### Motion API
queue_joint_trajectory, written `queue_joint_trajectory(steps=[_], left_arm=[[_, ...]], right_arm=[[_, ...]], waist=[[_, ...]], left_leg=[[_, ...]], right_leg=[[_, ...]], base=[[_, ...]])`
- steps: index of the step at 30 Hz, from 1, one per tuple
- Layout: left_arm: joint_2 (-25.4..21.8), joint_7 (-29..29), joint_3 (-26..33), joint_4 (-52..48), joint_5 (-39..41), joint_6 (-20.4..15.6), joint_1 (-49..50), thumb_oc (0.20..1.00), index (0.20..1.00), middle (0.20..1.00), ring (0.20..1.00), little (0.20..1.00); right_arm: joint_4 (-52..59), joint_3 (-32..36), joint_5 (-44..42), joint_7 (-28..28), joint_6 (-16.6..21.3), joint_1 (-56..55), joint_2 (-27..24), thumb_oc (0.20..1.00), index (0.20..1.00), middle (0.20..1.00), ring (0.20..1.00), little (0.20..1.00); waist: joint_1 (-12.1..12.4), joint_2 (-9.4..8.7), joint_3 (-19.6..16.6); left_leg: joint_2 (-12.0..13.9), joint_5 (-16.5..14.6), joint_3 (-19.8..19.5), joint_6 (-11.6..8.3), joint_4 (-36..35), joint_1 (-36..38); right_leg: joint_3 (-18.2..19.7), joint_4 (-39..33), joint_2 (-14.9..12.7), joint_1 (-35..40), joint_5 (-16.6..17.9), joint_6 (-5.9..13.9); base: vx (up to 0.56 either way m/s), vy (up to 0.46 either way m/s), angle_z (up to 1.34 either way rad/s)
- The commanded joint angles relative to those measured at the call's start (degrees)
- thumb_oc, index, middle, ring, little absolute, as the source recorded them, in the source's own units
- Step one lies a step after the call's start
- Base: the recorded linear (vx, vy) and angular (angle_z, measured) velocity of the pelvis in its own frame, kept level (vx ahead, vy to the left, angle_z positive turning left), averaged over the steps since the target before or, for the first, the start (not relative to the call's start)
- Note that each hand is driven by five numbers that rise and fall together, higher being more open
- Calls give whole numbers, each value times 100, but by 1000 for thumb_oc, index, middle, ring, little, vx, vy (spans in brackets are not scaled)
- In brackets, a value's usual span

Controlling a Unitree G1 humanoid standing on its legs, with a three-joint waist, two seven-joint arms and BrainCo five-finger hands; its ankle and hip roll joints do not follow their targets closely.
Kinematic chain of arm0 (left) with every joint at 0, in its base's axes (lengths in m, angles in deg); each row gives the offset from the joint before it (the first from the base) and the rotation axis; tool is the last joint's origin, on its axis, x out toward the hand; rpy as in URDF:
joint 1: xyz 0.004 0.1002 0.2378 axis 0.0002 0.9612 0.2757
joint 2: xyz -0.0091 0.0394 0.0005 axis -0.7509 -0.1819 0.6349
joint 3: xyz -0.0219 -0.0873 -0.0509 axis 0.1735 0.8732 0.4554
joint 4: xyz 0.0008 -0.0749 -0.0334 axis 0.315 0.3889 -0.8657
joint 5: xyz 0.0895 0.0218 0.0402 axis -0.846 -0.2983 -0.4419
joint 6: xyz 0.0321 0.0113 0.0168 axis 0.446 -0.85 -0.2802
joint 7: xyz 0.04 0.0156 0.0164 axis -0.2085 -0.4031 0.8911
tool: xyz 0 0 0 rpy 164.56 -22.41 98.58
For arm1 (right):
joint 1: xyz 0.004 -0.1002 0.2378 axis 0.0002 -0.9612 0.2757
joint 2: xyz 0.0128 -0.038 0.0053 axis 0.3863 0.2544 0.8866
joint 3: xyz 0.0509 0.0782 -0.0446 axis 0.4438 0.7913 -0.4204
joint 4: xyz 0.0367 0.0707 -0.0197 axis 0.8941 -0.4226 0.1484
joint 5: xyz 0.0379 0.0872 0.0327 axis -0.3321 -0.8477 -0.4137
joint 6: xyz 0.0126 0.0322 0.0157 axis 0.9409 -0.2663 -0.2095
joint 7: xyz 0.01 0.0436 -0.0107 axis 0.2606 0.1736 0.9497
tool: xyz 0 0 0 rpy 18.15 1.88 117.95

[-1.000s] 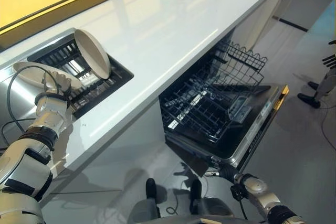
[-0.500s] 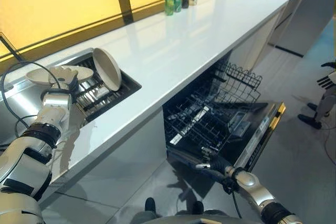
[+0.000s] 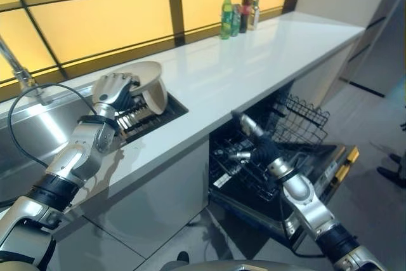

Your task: Pick up plates and place into dishwasher.

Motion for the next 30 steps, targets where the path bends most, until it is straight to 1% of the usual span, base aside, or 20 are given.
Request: queue_joint_trajectory(steps=[1,3,4,5,7,9,12,15,18,20,24,26,27,29,30], left_arm=[[169,526,362,-529,834,-821,-457,200,200,200,200,200],[228,796,284,-810,1146,-1012,-553,200,200,200,200,200],[207,959,237,-946,1464,-1162,-628,200,200,200,200,200],[191,1056,205,-1017,1626,-1255,-681,200,200,200,200,200],[181,1161,165,-1076,1821,-1420,-748,200,200,200,200,200],[153,1403,165,-1158,2080,-1666,-788,200,200,200,200,200],[110,1787,66,-1282,2527,-1769,-885,200,200,200,200,200],[107,2010,-61,-1315,2725,-1852,-1017,200,200,200,200,200],[81,2167,-178,-1319,2899,-1938,-1186,200,200,200,200,200],[77,2217,-272,-1305,2971,-1974,-1330,200,200,200,200,200],[33,2239,-363,-1293,3078,-2005,-1501,200,200,200,200,200],[5,2235,-377,-1296,3116,-2027,-1532,200,200,200,200,200],[15,2229,-412,-1289,3127,-2045,-1576,200,200,200,200,200],[32,2236,-433,-1288,3151,-2049,-1639,200,200,200,200,200],[46,2243,-437,-1297,3151,-2039,-1658,200,200,200,200,200]], right_arm=[[473,181,858,-747,-4,1253,-536,1000,1000,1000,1000,1000],[379,53,1220,-1111,-341,1792,-830,1000,1000,1000,1000,1000],[339,-9,1409,-1285,-518,2094,-1033,1000,1000,1000,1000,1000],[299,-65,1546,-1365,-621,2304,-1149,1000,1000,1000,1000,1000],[232,-164,1584,-1428,-742,2592,-1292,1000,1000,1000,1000,1000],[73,-245,1676,-1450,-882,2864,-1505,1000,1000,1000,1000,1000],[-217,-478,1818,-1434,-1048,3218,-1706,1000,1000,1000,1000,1000],[-404,-699,1712,-1190,-1140,3477,-1799,1000,1000,1000,1000,1000],[-544,-868,1470,-817,-1193,3666,-1825,1000,1000,1000,1000,1000],[-711,-1088,1284,-329,-1206,3844,-1822,1000,1000,1000,1000,1000],[-878,-1407,1009,267,-1422,4013,-1895,1000,1000,1000,1000,1000],[-956,-1451,941,342,-1403,4021,-1905,1000,1000,1000,1000,1000],[-1014,-1483,744,512,-1430,4039,-1874,1000,1000,1000,1000,1000],[-1121,-1519,668,623,-1399,4040,-1796,1000,1000,1000,1000,1000],[-1154,-1532,581,660,-1387,4056,-1773,793,793,793,793,793]], waist=[[283,83,231],[351,42,191],[395,12,176],[425,-8,168],[456,-30,163],[516,-73,133],[580,-102,81],[618,-128,54],[642,-156,24],[666,-179,-9],[682,-211,-41],[685,-223,-48],[689,-233,-49],[699,-241,-50],[704,-243,-50]], left_leg=[[-354,-1094,-37,98,116,288],[-355,-1052,-88,101,108,262],[-359,-1045,-125,99,108,262],[-359,-1038,-143,98,114,255],[-362,-1032,-164,93,116,247],[-373,-1023,-208,93,115,240],[-385,-1008,-248,89,103,232],[-399,-996,-286,91,98,232],[-412,-990,-316,90,95,233],[-423,-979,-327,88,89,224],[-430,-967,-343,91,73,233],[-430,-968,-345,90,68,241],[-437,-969,-356,89,65,246],[-437,-973,-362,89,63,256],[-437,-972,-364,89,63,257]], right_leg=[[43,150,-348,255,-871,542],[-4,132,-348,258,-847,526],[-24,129,-341,273,-845,517],[-40,126,-339,283,-844,511],[-58,123,-335,289,-841,505],[-80,113,-331,305,-842,503],[-131,100,-333,316,-839,502],[-153,92,-339,328,-831,504],[-171,89,-340,332,-824,504],[-186,82,-351,329,-815,508],[-209,76,-359,336,-807,507],[-210,75,-362,341,-804,506],[-214,75,-363,343,-802,504],[-222,73,-364,355,-803,500],[-223,71,-364,358,-803,500]], base=[[-14,-21,12],[-3,-31,11],[7,-38,11],[4,-36,9],[1,-26,8],[7,-23,6],[9,-14,7],[20,-9,12],[13,-10,3],[0,0,0],[27,-3,8],[22,-7,10],[21,-8,7],[13,-4,2],[0,0,0]])
